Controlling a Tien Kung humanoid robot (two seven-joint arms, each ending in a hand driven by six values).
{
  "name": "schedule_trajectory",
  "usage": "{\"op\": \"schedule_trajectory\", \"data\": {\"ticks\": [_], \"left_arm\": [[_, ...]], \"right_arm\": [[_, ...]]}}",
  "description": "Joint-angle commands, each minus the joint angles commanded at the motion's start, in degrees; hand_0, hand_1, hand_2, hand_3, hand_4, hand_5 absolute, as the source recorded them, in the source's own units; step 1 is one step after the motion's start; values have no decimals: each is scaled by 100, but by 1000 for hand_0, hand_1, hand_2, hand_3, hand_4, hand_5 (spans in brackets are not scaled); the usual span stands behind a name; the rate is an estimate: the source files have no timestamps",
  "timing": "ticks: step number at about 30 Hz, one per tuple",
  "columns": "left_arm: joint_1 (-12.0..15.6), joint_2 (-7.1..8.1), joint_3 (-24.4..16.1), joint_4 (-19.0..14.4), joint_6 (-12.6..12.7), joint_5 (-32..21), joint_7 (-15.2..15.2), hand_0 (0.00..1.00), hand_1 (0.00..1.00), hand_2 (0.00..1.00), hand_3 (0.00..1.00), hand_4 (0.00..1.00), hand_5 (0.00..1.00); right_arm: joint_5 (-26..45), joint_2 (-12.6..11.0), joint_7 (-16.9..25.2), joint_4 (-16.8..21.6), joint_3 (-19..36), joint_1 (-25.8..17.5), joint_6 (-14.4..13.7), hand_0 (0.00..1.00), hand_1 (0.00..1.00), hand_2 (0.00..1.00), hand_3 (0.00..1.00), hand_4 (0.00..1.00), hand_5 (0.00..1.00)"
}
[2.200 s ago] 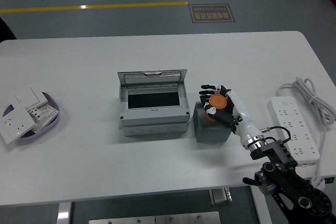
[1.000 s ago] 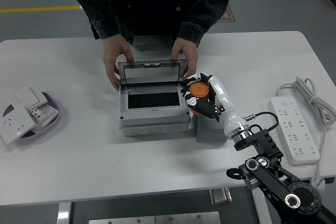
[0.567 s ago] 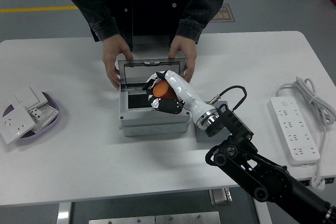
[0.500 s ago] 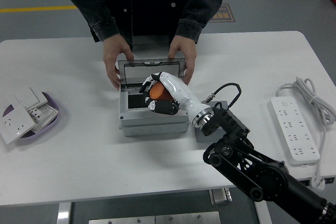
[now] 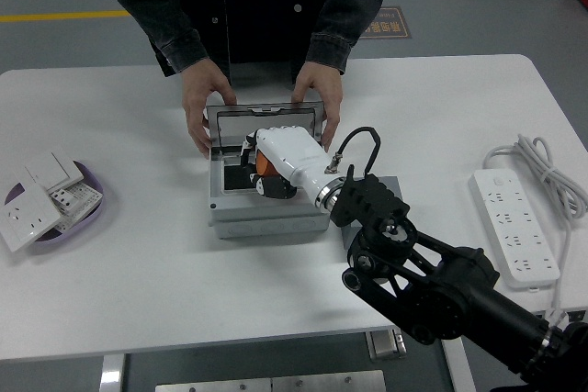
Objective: Pick up the cylinder from the cube,place it in the box,flap close box
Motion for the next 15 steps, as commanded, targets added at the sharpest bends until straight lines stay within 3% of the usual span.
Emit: {"op": "schedule_trajectory", "data": {"ticks": [5, 6, 11, 12, 15], "left_arm": [[-10, 6, -6, 0, -2, 15, 2, 638, 665, 585, 641, 719, 298], [-12, 6, -3, 0, -3, 15, 2, 638, 665, 584, 642, 720, 298], [-15, 5, 7, 0, -4, 13, -1, 638, 665, 584, 642, 720, 298], [-16, 4, 9, 0, -5, 13, -1, 638, 665, 585, 641, 720, 298], [-20, 1, 17, 0, -6, 11, -5, 638, 665, 585, 641, 720, 298]], "right_arm": [[-81, 0, 34, -233, -111, 44, 62, 237, 272, 309, 286, 2, 2], [-96, 0, 49, -265, -119, 48, 58, 567, 527, 508, 559, 427, 2], [-128, 0, 135, -328, -99, 76, -1, 567, 527, 508, 559, 427, 2], [-124, 0, 146, -329, -91, 83, -17, 719, 690, 673, 683, 567, 76], [-98, 0, 176, -335, -81, 99, -59, 719, 690, 673, 683, 567, 76]]}}
